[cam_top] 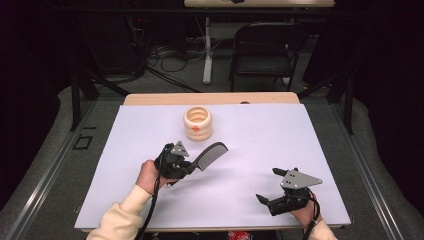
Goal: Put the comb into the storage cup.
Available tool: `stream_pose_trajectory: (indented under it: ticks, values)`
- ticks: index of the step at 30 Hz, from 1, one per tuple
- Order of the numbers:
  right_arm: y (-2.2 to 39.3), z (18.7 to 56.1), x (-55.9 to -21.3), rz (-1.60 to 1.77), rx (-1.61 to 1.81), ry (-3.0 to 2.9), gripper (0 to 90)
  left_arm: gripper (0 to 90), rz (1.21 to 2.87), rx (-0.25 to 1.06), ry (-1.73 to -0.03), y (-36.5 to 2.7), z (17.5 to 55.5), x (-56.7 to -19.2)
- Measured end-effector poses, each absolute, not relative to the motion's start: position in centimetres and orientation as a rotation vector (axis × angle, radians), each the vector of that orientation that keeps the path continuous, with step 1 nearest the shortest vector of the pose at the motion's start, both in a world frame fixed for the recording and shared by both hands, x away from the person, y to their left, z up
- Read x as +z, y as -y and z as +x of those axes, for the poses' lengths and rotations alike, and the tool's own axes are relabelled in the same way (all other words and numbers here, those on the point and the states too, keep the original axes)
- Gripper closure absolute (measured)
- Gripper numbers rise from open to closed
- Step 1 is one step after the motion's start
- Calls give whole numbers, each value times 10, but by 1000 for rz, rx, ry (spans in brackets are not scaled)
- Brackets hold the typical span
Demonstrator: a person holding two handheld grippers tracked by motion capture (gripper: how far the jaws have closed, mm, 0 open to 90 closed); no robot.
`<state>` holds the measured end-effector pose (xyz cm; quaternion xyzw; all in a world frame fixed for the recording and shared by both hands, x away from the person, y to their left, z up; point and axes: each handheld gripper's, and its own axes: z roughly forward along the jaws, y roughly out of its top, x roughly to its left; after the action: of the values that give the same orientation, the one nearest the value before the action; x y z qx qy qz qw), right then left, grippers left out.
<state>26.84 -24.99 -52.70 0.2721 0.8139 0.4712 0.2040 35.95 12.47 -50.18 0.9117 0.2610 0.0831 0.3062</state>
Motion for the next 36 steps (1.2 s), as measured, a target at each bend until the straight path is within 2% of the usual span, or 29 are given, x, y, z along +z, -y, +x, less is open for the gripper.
stream_pose_trajectory:
  ticks: [36]
  values:
    - [250, 269, -527, 758, 1316, -2273, 0, 719, 2307, 275, -764, -139, 366, -503]
